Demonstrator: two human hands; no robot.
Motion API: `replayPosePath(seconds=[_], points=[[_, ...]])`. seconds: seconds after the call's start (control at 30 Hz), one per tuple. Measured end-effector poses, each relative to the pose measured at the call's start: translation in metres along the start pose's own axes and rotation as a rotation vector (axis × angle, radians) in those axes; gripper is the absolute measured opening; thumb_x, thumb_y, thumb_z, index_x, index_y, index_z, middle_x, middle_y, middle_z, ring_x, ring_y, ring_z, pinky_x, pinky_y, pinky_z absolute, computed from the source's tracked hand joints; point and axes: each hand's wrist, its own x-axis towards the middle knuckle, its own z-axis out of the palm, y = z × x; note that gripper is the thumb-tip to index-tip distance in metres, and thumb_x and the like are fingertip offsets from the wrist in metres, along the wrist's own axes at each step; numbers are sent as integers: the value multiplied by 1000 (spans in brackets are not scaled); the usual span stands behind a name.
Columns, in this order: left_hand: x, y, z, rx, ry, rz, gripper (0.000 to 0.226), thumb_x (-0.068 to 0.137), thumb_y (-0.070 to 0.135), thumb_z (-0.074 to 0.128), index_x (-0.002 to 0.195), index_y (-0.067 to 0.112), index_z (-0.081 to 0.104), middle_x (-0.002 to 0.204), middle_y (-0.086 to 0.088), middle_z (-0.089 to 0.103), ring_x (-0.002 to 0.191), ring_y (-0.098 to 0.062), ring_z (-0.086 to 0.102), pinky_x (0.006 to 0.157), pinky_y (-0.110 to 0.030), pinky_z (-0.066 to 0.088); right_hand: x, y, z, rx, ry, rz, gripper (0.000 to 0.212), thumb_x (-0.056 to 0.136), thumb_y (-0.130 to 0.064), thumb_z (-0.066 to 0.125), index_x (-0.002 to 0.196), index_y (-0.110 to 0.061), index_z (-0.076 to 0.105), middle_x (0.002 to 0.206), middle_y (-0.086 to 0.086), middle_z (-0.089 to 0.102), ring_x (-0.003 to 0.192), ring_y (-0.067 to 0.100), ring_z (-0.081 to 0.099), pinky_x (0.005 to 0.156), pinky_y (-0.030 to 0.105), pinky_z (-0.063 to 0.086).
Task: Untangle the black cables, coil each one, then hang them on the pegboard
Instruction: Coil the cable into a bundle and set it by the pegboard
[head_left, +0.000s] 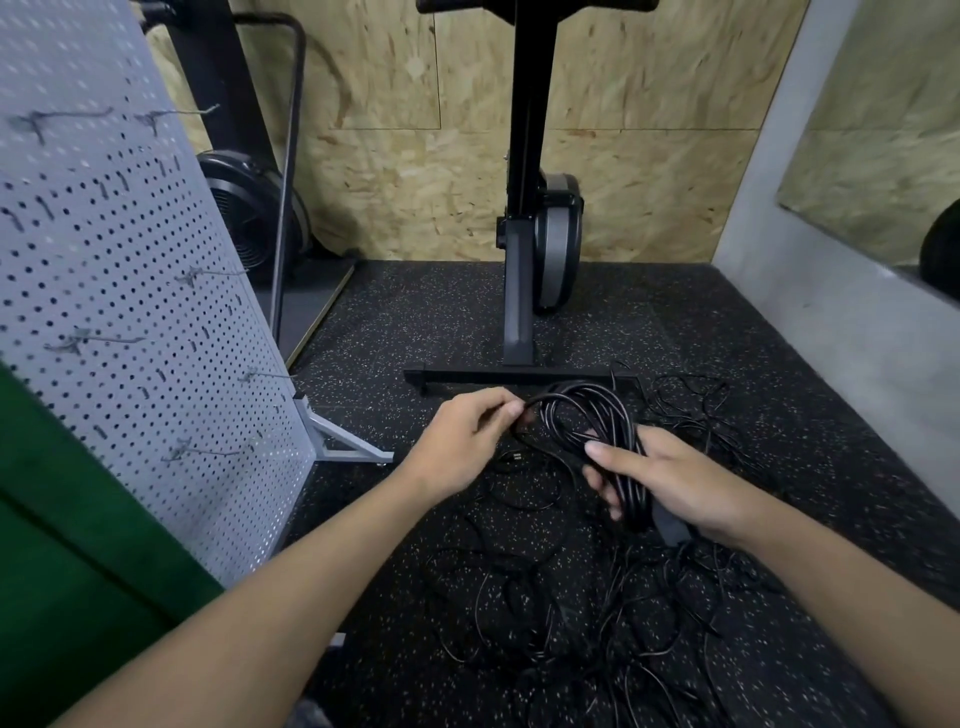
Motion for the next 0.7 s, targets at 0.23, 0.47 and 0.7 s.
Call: replayPosePath(seconds=[0.23,0.47,0.7], points=[[2,13,8,-239,99,-45,8,98,20,73,94,17,78,86,0,77,84,-20,74,76,-37,64,1,-2,2,-167,216,-160,20,104,-31,58,110,-15,68,99,-7,77,87,9,70,85,31,55],[1,33,23,-800,104,-245,11,98,11,70,99,1,73,98,-19,69,90,-22,72,76,-39,65,3,0,8,-123,217,-212,30,101,-32,63,131,-34,60,120,-27,71,115,-6,64,96,15,49],[2,41,33,-965,186,-380,11,98,9,69,101,-1,67,111,-23,61,92,-26,73,72,-34,65,6,2,20,-144,205,-188,27,102,-30,64,129,-28,61,111,-9,75,105,5,70,101,32,53]])
